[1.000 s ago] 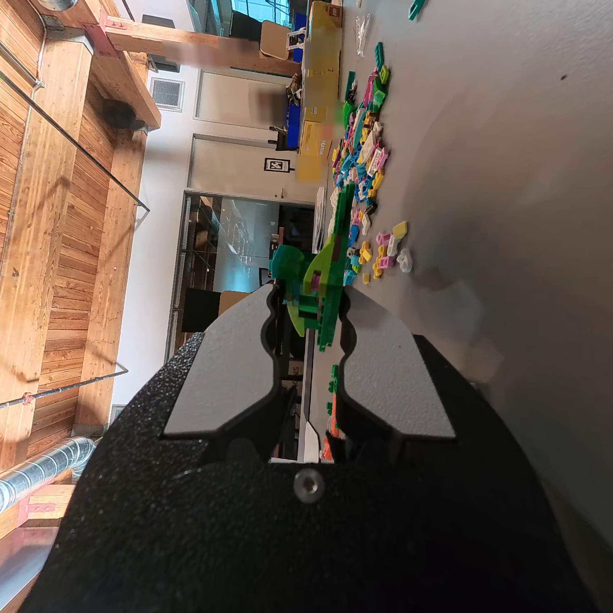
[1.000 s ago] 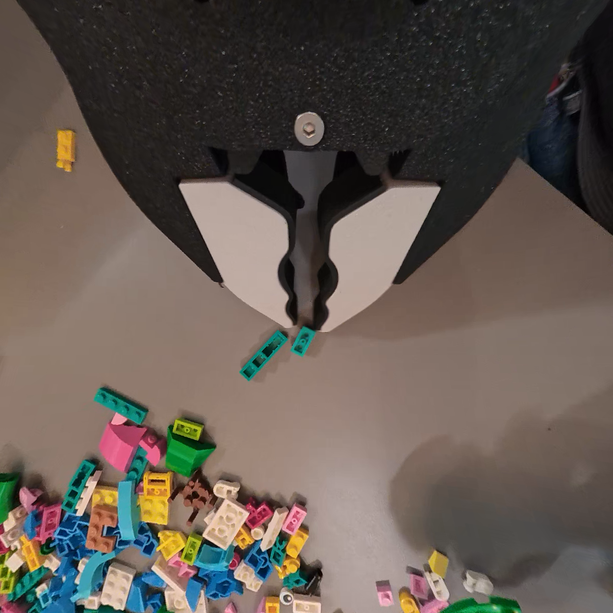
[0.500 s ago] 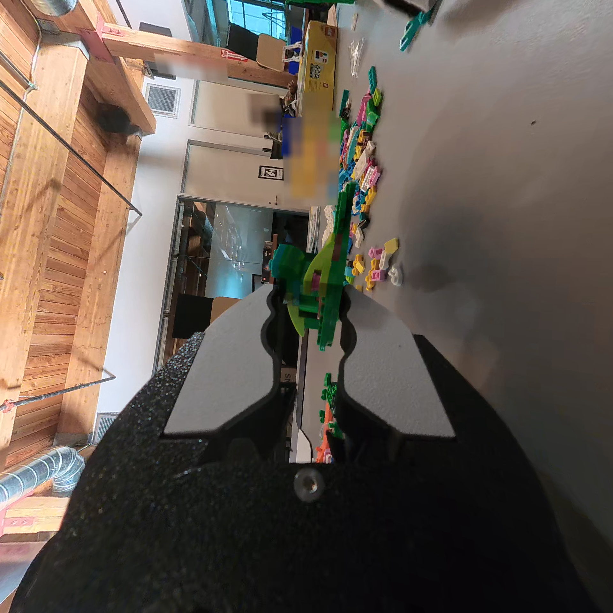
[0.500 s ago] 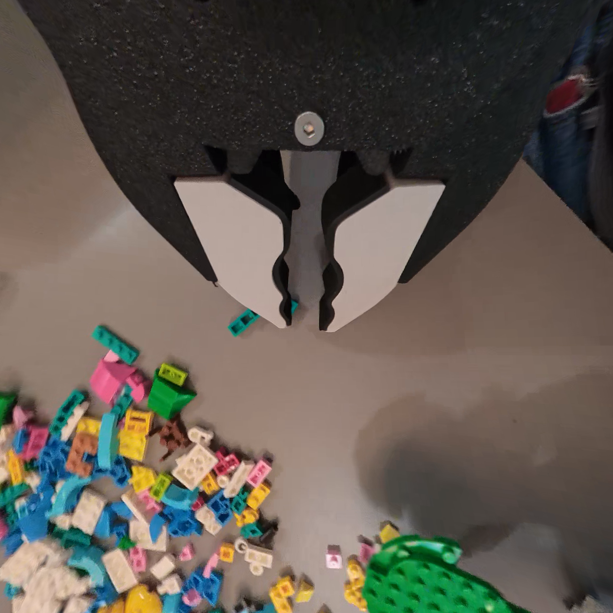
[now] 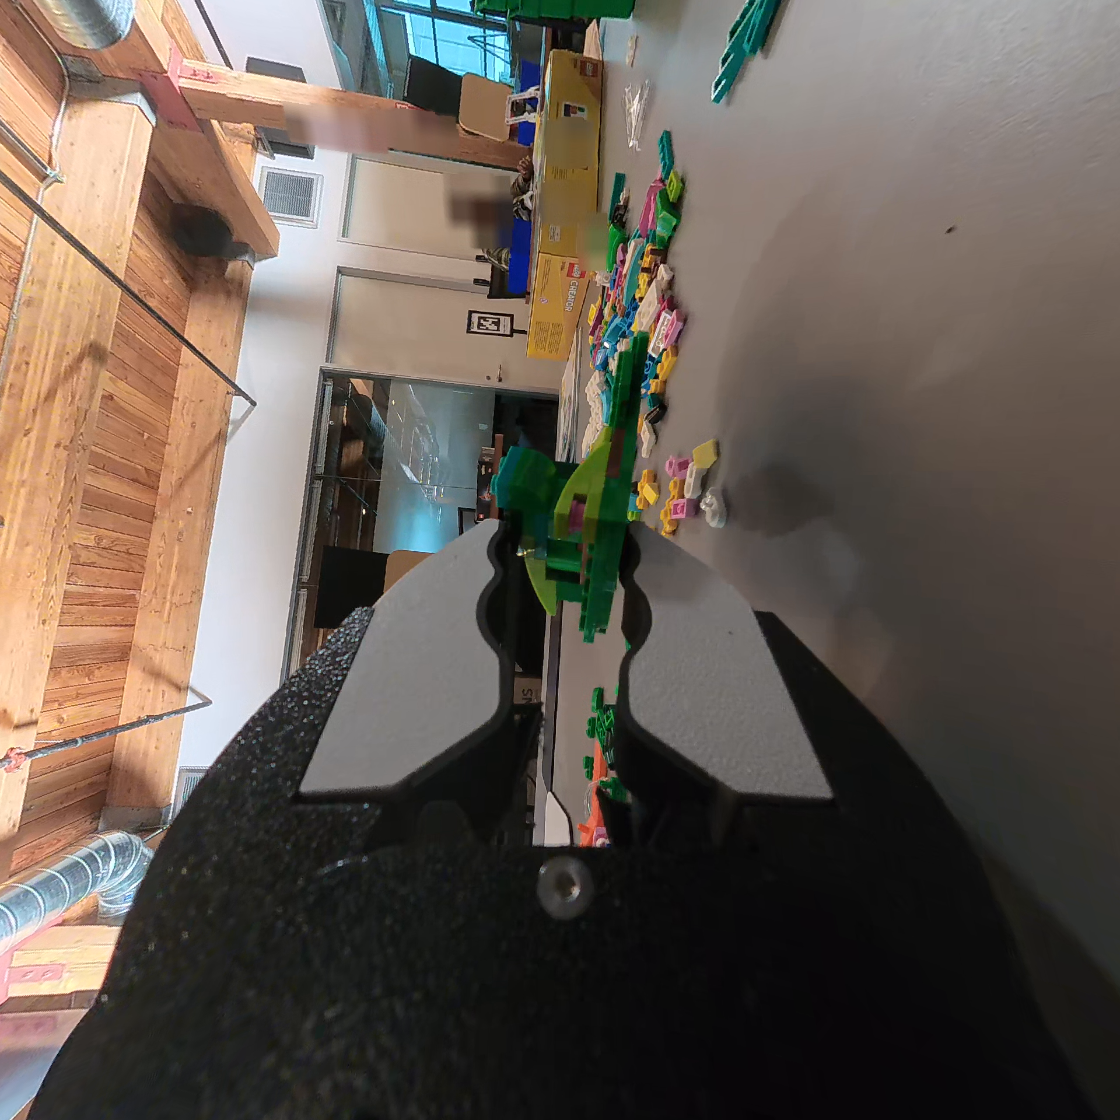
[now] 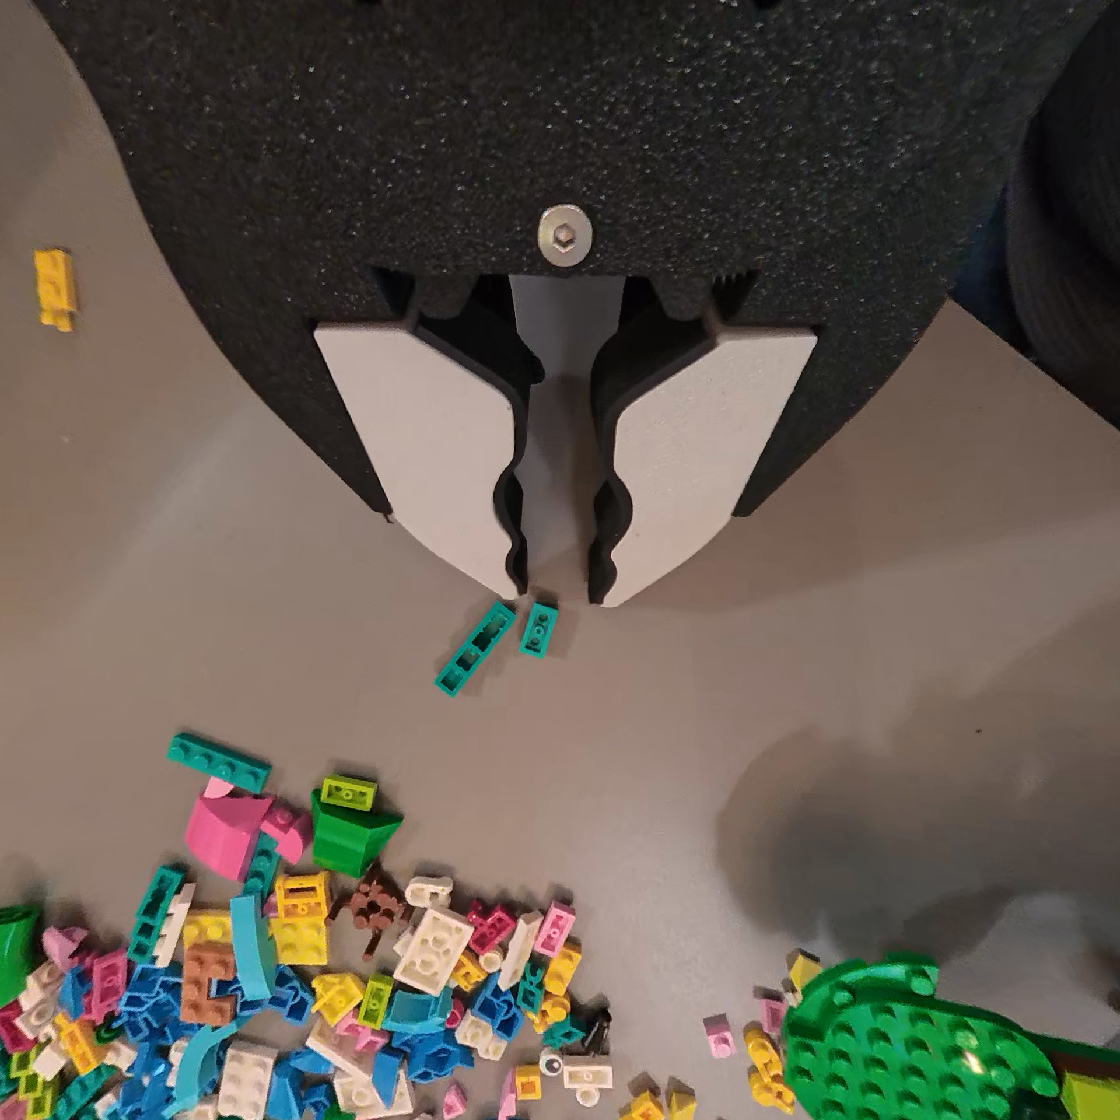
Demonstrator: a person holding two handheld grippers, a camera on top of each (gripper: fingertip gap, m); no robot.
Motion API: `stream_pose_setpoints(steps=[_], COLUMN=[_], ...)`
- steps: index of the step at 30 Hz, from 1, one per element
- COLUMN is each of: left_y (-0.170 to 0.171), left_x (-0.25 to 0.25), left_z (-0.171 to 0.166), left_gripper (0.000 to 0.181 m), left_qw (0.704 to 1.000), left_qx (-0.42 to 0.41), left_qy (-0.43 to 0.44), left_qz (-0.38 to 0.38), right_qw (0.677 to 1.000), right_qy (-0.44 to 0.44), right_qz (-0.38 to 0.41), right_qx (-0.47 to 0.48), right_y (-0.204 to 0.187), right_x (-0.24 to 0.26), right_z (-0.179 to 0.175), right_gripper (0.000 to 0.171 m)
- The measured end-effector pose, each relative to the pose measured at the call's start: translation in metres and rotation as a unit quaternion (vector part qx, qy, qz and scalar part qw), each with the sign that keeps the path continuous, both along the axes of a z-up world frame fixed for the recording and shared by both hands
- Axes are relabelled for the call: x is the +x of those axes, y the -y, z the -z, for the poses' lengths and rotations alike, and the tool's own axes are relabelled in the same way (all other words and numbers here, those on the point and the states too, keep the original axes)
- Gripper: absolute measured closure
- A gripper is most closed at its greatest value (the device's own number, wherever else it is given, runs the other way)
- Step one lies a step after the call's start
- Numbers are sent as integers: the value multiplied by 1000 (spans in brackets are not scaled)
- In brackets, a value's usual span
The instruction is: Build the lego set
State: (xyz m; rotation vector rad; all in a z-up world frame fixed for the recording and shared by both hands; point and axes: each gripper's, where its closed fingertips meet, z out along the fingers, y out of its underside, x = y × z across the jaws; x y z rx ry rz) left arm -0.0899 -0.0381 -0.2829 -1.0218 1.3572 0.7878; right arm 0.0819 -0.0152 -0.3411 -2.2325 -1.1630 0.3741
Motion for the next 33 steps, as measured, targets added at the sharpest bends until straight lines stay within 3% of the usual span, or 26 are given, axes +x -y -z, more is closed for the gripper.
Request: stream_pose_setpoints(steps=[11,14,19,28,33], left_y=[0,0,2,5,2], left_x=[-1,0,6,5,0], left_z=[1,1,-1,-3,-4], left_gripper=[147,147,147,147,147], left_qw=[1000,1000,1000,1000,1000], left_qx=[-2,-1,1,-3,-13], left_qy=[-1,-2,1,13,28], left_qz=[-2,-1,7,8,1], right_qw=[999,999,993,939,912], right_qy=[31,38,33,98,171], right_qz=[9,-8,-98,-244,-291], right_qx=[14,15,58,220,234], right_y=[-10,-10,-1,-1,-1], right_x=[-3,-4,-22,-68,-64], right_z=[2,2,-14,-49,-40], right_gripper=[156,164,164,164,164])
